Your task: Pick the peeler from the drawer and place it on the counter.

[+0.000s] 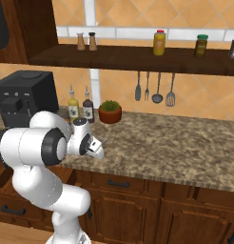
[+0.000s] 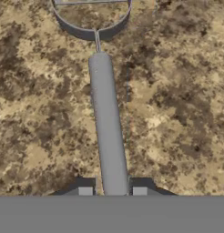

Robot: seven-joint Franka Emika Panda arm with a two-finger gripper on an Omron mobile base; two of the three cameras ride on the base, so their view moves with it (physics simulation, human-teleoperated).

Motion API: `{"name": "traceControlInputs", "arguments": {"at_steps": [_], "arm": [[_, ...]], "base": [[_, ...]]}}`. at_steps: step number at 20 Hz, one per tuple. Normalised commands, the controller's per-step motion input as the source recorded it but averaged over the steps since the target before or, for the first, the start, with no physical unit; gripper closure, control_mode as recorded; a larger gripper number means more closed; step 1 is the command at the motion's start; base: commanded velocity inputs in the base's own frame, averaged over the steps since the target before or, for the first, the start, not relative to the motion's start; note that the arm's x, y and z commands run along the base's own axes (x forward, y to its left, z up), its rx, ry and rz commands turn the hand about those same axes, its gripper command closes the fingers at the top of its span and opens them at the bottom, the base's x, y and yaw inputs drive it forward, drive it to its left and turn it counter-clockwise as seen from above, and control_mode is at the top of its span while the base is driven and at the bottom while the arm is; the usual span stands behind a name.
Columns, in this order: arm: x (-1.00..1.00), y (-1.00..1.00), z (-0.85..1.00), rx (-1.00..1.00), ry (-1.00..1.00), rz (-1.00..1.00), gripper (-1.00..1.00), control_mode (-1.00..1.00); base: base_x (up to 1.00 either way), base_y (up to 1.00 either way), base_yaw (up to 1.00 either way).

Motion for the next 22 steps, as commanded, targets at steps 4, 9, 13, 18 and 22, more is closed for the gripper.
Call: {"name": "traceControlInputs", "arguments": {"at_steps": [4,9,13,18,22], "arm": [[-0.04,-0.08,0.15,0.00,0.00,0.00,-1.00,-1.00],[-0.55,-0.13,0.83,0.00,0.00,0.00,-1.00,-1.00],[-0.94,-0.01,0.92,0.00,0.00,0.00,-1.00,-1.00],[-1.00,0.08,0.93,-0.01,0.00,0.00,-1.00,-1.00],[-1.00,0.14,0.83,0.00,-0.02,0.01,-1.00,-1.00]], "base": [[0.00,0.00,0.00],[0.00,0.00,0.00],[0.00,0.00,0.00],[0.00,0.00,0.00],[0.00,0.00,0.00]]}}
